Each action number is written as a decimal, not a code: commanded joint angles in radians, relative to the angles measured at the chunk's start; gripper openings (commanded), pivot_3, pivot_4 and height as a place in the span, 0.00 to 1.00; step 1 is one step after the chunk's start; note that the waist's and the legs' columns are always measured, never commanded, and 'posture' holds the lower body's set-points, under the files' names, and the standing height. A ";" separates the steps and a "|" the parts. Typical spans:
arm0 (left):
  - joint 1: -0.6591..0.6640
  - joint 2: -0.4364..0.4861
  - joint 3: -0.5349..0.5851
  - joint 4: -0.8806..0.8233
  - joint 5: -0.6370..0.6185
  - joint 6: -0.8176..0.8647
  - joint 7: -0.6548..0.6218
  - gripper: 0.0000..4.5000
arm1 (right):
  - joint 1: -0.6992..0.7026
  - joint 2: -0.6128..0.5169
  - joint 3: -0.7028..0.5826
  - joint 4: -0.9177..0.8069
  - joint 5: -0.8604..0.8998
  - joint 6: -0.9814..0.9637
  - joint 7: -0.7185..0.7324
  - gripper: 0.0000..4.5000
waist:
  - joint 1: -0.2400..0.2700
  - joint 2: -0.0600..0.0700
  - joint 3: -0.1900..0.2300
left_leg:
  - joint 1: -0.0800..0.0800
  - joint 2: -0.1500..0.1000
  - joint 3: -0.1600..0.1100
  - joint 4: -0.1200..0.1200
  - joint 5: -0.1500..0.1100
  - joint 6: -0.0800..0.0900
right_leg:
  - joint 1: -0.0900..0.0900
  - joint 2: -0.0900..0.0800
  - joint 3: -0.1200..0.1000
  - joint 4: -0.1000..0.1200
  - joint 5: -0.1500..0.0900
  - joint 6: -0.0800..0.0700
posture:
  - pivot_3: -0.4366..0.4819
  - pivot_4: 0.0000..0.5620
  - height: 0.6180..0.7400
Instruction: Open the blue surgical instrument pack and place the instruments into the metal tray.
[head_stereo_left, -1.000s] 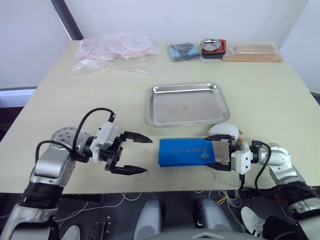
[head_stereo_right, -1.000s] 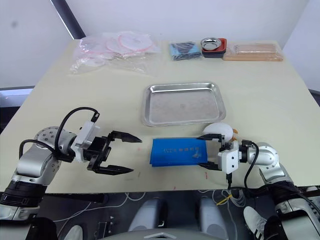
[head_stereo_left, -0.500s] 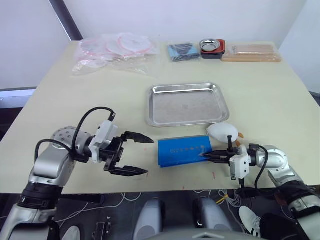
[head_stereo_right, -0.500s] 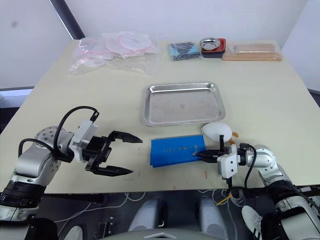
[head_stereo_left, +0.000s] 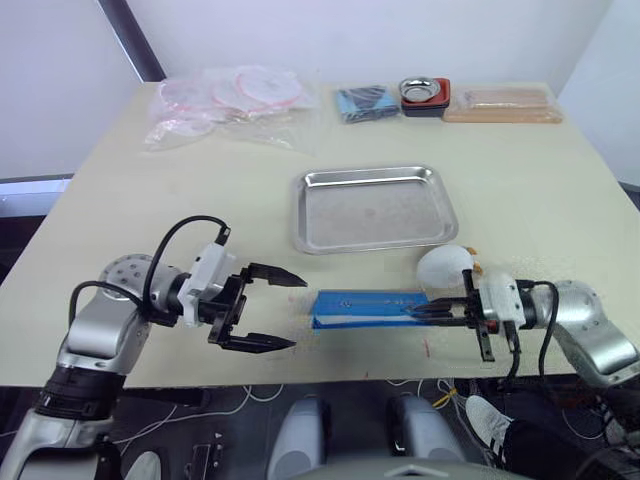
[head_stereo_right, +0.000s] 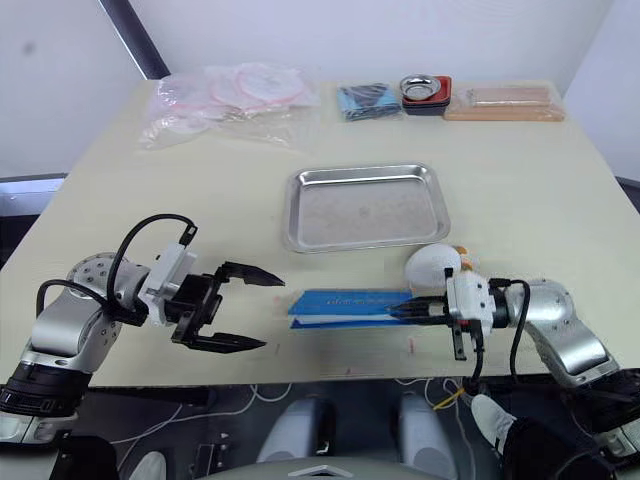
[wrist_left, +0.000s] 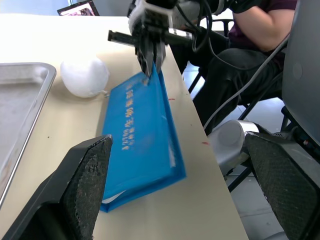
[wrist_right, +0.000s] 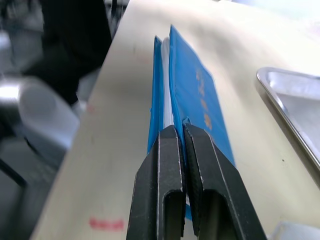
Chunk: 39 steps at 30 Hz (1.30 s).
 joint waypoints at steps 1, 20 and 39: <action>-0.003 0.000 0.024 -0.011 0.000 -0.019 -0.017 1.00 | -0.054 -0.047 -0.065 -0.074 0.172 0.342 -0.010 0.02 | 0.002 0.000 0.000 | -0.001 0.000 0.000 0.000 0.000 0.000 | 0.000 0.001 0.000 0.000 0.000 0.001 | 0.48 0.27 1.00; -0.143 -0.147 0.029 0.229 0.031 -0.023 0.070 1.00 | -0.265 0.125 -0.108 0.165 0.042 0.523 0.089 0.02 | 0.000 0.000 0.000 | -0.004 0.000 0.000 0.000 0.000 0.000 | -0.002 0.004 -0.001 0.000 0.003 0.002 | 0.48 0.27 1.00; -0.257 -0.335 -0.055 0.462 0.141 -0.116 0.021 0.82 | -0.272 0.168 -0.132 0.197 -0.050 0.503 0.111 0.00 | -0.001 0.000 0.000 | -0.004 0.000 0.000 0.000 0.000 0.000 | -0.002 0.004 -0.001 0.000 0.003 0.002 | 0.48 0.27 1.00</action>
